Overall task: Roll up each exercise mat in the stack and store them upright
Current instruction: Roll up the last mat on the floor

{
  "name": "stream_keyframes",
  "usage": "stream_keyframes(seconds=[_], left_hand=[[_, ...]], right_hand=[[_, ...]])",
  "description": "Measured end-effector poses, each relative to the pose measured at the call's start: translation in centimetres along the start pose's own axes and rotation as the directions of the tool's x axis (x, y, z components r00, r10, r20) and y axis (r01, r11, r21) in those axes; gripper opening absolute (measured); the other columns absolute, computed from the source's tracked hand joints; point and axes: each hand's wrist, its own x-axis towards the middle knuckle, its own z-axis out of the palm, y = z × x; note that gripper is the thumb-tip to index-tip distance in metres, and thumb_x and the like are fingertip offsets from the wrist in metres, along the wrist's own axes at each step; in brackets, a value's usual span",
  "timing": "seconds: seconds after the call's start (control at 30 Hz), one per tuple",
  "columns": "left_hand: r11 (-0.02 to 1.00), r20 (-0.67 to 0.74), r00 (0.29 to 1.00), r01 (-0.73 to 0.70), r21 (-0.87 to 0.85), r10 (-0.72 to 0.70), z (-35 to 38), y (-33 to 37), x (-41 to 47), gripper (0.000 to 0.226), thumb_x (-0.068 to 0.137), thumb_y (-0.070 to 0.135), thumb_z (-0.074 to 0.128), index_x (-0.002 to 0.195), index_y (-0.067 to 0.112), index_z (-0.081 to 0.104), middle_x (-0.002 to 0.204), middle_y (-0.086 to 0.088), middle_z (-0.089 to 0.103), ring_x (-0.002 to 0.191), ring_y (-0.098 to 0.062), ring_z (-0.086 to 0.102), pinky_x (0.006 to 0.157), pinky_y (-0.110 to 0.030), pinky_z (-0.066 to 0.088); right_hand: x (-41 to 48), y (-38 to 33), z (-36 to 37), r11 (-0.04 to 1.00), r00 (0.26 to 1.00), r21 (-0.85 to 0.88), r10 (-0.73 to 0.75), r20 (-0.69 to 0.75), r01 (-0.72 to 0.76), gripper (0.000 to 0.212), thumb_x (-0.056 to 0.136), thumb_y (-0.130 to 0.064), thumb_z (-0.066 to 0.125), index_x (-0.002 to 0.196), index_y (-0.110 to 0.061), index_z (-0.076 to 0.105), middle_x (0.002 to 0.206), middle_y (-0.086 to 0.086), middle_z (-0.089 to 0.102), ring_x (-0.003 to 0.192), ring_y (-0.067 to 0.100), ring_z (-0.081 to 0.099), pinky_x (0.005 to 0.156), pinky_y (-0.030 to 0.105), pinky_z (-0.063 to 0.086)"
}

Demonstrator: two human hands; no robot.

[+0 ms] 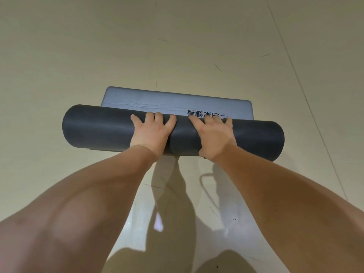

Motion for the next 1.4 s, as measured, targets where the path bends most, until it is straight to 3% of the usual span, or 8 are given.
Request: stream_keyframes(seconds=[0.27,0.5,0.67,0.77,0.97,1.13,1.3,1.4], left_hand=[[0.998,0.122,0.991,-0.053,-0.04,0.058,0.3,3.3,-10.1,0.105,0.079,0.016,0.071,0.157,0.022,0.001,0.139,-0.016,0.039,0.124,-0.039,0.039,0.107,-0.072,0.03],[0.996,0.241,0.969,-0.039,-0.075,0.057,0.0,5.3,-14.1,0.104,0.079,0.016,0.072,0.157,0.023,0.004,0.142,-0.015,0.036,0.13,-0.038,0.035,0.108,-0.075,0.025],[0.94,0.343,0.925,-0.043,-0.339,0.166,-1.1,2.0,-8.6,0.12,0.061,0.034,0.093,0.155,0.033,0.019,0.143,-0.002,0.045,0.14,-0.028,0.035,0.112,-0.074,0.017],[0.89,0.256,0.934,-0.117,-0.442,0.25,-0.3,-0.2,-8.6,0.12,0.069,0.048,0.086,0.161,0.031,0.011,0.167,0.001,0.021,0.156,-0.025,0.01,0.119,-0.066,0.004],[0.94,-0.062,0.987,-0.158,-0.302,0.146,2.6,0.9,-11.4,0.081,0.098,0.056,0.046,0.163,0.025,0.008,0.171,-0.004,0.007,0.156,-0.031,0.002,0.119,-0.068,0.009],[0.977,0.138,0.989,-0.024,-0.212,0.055,3.8,3.9,-10.9,0.141,0.063,0.099,0.04,0.148,0.019,-0.039,0.157,-0.007,-0.045,0.145,-0.043,-0.036,0.105,-0.082,-0.007],[0.972,0.151,0.986,-0.038,-0.234,0.075,2.5,2.4,-6.6,0.151,0.056,0.091,0.063,0.156,0.021,-0.027,0.165,-0.005,-0.028,0.151,-0.04,-0.026,0.108,-0.083,-0.001],[0.959,0.182,0.979,-0.044,-0.28,0.098,0.9,0.9,-3.4,0.149,0.054,0.086,0.07,0.159,0.025,-0.016,0.168,-0.002,-0.015,0.153,-0.039,-0.016,0.109,-0.082,0.001]], right_hand=[[-9.7,-1.7,1.8,0.998,0.989,0.057,-0.037,0.144,0.029,0.109,0.082,-0.049,0.079,0.162,-0.037,0.006,0.15,0.005,0.043,0.139,0.03,0.04,0.121,0.06,0.023],[-15.0,-2.1,4.6,0.99,0.995,0.103,-0.097,0.021,0.094,0.114,0.074,-0.051,0.086,0.164,-0.033,0.018,0.159,0.014,0.04,0.15,0.035,0.033,0.121,0.068,0.018],[-17.5,-4.2,6.7,0.991,0.996,0.1,-0.084,-0.002,0.083,0.133,0.074,-0.048,0.078,0.159,-0.038,-0.023,0.167,0.015,-0.031,0.155,0.041,-0.025,0.117,0.073,-0.013],[-17.0,-4.6,6.9,0.995,0.997,0.099,-0.033,0.068,0.026,0.14,0.074,-0.059,0.077,0.152,-0.038,-0.037,0.156,0.014,-0.05,0.147,0.042,-0.041,0.113,0.073,-0.021],[-10.0,-2.7,4.7,0.999,0.994,0.036,0.0,0.109,-0.004,0.151,0.064,-0.085,0.073,0.148,-0.036,-0.043,0.165,0.014,-0.037,0.153,0.041,-0.031,0.116,0.075,-0.013],[-8.1,-2.1,4.0,0.999,0.998,0.041,0.015,0.064,-0.017,0.144,0.067,-0.085,0.07,0.155,-0.037,-0.034,0.168,0.016,-0.028,0.154,0.044,-0.025,0.116,0.077,-0.009],[-10.4,-2.7,6.5,0.999,0.998,-0.018,-0.045,-0.031,0.044,0.14,0.077,-0.07,0.075,0.151,-0.038,-0.039,0.166,0.02,-0.032,0.153,0.047,-0.026,0.115,0.078,-0.01],[-7.8,-2.3,4.9,1.0,1.0,-0.02,-0.001,-0.014,0.001,0.142,0.075,-0.068,0.079,0.151,-0.038,-0.038,0.17,0.022,-0.014,0.156,0.049,-0.011,0.117,0.078,0.0]])
